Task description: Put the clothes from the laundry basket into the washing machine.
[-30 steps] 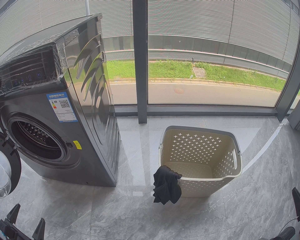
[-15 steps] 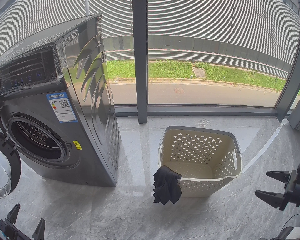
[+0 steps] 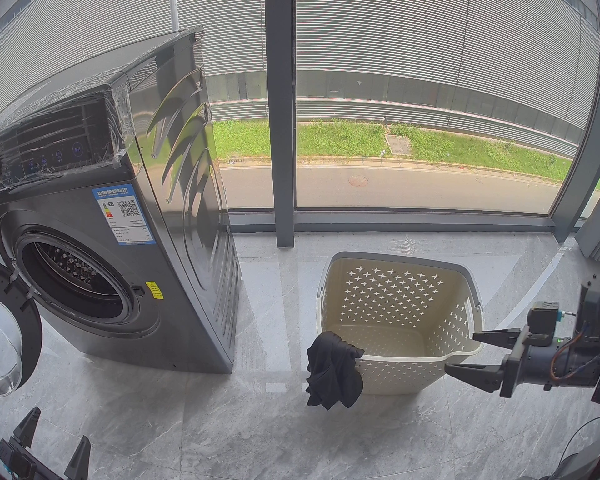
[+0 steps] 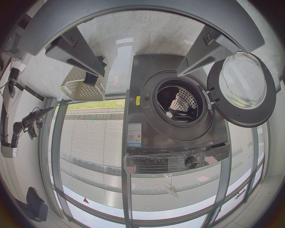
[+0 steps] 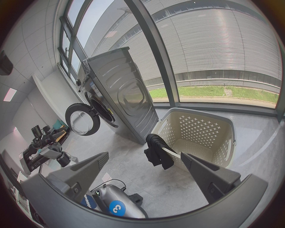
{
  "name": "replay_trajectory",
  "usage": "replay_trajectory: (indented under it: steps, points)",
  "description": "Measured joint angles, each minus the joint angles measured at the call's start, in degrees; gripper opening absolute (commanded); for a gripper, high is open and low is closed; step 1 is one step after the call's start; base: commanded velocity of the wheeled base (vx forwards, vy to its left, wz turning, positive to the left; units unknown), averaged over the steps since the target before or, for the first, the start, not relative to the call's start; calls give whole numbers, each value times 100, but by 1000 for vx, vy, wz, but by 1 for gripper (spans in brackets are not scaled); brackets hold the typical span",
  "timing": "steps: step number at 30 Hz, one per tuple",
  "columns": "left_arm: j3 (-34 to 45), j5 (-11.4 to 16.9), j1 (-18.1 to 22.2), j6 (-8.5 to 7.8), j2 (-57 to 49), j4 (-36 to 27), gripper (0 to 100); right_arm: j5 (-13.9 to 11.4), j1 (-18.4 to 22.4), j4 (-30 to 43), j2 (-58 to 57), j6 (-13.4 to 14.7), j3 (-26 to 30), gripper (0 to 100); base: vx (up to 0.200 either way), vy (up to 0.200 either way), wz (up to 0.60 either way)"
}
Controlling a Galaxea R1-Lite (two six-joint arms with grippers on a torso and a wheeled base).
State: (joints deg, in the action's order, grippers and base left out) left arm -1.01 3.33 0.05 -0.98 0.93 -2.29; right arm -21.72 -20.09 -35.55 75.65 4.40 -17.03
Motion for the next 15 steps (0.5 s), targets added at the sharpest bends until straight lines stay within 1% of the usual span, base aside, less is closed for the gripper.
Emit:
replay_trajectory:
  steps: [7,15]
  points:
    - [0,1,5,0,0,2,100,224,-249,-953,1025,79,-154,100,0,0,0]
    - [0,0,0,0,0,0,100,689,-471,-2302,2264,95,-229,100,0,0,0]
